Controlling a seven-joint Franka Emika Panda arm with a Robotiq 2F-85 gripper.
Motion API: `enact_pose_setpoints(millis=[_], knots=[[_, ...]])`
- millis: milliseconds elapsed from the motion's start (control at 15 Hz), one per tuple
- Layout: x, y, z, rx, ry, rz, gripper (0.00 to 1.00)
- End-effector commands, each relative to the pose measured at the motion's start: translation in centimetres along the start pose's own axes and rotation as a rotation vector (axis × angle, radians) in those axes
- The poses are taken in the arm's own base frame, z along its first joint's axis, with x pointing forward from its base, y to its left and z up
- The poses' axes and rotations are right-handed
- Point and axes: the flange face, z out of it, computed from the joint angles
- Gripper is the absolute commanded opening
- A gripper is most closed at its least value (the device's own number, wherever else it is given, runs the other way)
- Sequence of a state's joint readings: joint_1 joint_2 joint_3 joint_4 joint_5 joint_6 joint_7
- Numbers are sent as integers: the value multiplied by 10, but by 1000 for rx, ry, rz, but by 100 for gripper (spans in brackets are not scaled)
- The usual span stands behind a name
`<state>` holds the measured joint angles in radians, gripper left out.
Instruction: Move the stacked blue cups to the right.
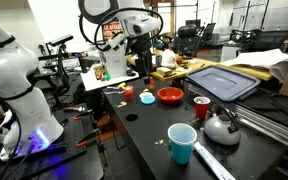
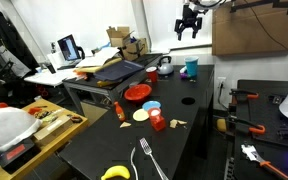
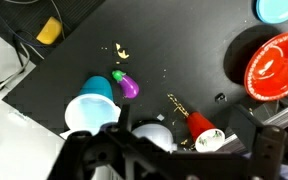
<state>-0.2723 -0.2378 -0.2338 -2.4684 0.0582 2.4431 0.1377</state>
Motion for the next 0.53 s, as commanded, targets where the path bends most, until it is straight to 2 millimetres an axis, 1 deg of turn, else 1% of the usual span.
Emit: enact_pose_setpoints(millis=[0, 267, 467], knots=[[-27, -16, 1, -25, -18, -132, 100], [-45, -39, 11, -42, -64, -207, 100], [-51, -57, 18, -50, -107, -245, 100]])
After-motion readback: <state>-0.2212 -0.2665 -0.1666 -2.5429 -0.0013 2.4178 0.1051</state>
